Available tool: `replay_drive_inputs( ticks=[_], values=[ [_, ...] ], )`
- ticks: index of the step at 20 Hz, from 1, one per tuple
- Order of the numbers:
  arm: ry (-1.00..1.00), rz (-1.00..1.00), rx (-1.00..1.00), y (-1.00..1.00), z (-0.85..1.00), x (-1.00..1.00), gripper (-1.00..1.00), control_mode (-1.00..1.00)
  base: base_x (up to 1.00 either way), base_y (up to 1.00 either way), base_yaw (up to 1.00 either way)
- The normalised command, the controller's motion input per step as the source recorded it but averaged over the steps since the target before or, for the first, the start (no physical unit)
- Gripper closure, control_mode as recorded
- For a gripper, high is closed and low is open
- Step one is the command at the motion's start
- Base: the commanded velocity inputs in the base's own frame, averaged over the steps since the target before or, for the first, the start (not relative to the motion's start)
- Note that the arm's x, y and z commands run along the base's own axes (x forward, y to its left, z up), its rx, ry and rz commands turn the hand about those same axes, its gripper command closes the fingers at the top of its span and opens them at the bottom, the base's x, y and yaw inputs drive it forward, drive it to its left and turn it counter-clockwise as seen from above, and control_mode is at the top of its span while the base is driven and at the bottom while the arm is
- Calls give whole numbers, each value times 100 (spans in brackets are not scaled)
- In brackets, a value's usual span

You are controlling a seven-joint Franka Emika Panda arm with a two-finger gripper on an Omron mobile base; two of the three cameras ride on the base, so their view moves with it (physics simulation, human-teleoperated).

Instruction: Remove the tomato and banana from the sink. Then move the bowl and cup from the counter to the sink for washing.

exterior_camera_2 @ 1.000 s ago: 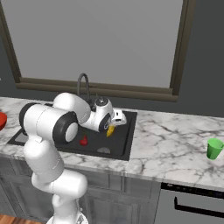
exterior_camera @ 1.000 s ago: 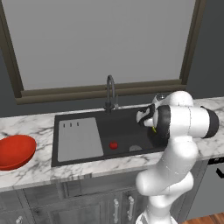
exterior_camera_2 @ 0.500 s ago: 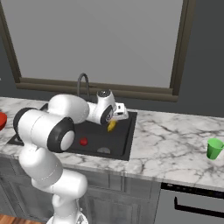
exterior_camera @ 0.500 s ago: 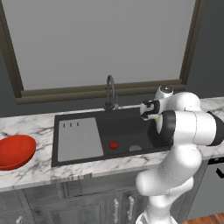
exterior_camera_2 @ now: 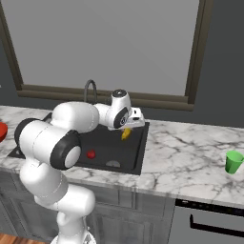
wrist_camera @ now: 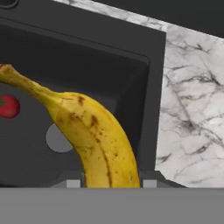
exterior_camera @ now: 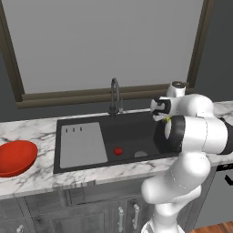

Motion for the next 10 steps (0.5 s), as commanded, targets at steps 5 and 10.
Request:
replay_drive_inputs(
  ticks=[5, 10],
  values=[
    [7, 0, 2, -26, 18, -10, 100, -100, 0, 0, 0],
    [4, 0, 4, -31, 4, -8, 100, -100, 0, 0, 0]
  ],
)
